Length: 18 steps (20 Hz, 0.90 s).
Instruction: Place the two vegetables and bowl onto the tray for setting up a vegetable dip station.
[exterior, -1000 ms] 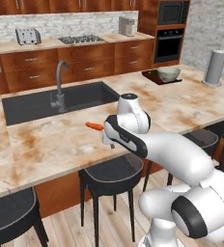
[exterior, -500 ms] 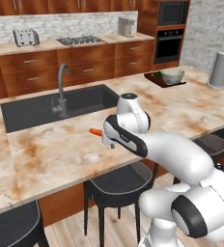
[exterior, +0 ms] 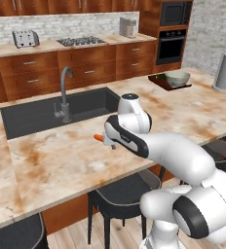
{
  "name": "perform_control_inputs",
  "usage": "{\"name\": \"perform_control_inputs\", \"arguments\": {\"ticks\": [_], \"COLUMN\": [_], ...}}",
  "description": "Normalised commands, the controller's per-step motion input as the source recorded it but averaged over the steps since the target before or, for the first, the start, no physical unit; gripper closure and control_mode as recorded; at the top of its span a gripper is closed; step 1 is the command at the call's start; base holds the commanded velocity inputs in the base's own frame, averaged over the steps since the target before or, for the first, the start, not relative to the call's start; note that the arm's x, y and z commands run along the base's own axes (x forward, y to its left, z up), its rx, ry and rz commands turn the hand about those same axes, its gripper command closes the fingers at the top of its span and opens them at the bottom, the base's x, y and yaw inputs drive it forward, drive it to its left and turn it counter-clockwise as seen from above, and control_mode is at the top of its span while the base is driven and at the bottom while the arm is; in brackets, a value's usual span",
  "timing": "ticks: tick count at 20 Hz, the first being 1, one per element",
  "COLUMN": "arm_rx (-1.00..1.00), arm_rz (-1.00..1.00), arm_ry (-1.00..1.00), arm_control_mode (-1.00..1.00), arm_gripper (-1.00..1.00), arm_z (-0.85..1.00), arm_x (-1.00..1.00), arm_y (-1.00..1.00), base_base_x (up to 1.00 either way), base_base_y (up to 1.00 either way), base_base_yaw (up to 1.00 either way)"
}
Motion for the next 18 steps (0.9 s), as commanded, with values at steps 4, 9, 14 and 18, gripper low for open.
{"name": "perform_control_inputs", "arguments": {"ticks": [4, 9, 14, 18], "arm_rx": [0.0, 0.0, 0.0, 0.0], "arm_rz": [0.0, 0.0, 0.0, 0.0], "arm_ry": [0.0, 0.0, 0.0, 0.0], "arm_control_mode": [1.0, 1.0, 1.0, 1.0], "arm_gripper": [-1.0, -1.0, -1.0, -1.0], "arm_z": [0.0, 0.0, 0.0, 0.0], "arm_x": [0.0, 0.0, 0.0, 0.0], "arm_y": [0.0, 0.0, 0.0, 0.0], "base_base_x": [0.36, 0.31, 0.06, 0.0], "base_base_y": [0.32, 0.28, 0.06, 0.0], "base_base_yaw": [0.0, 0.0, -0.02, 0.0]}}
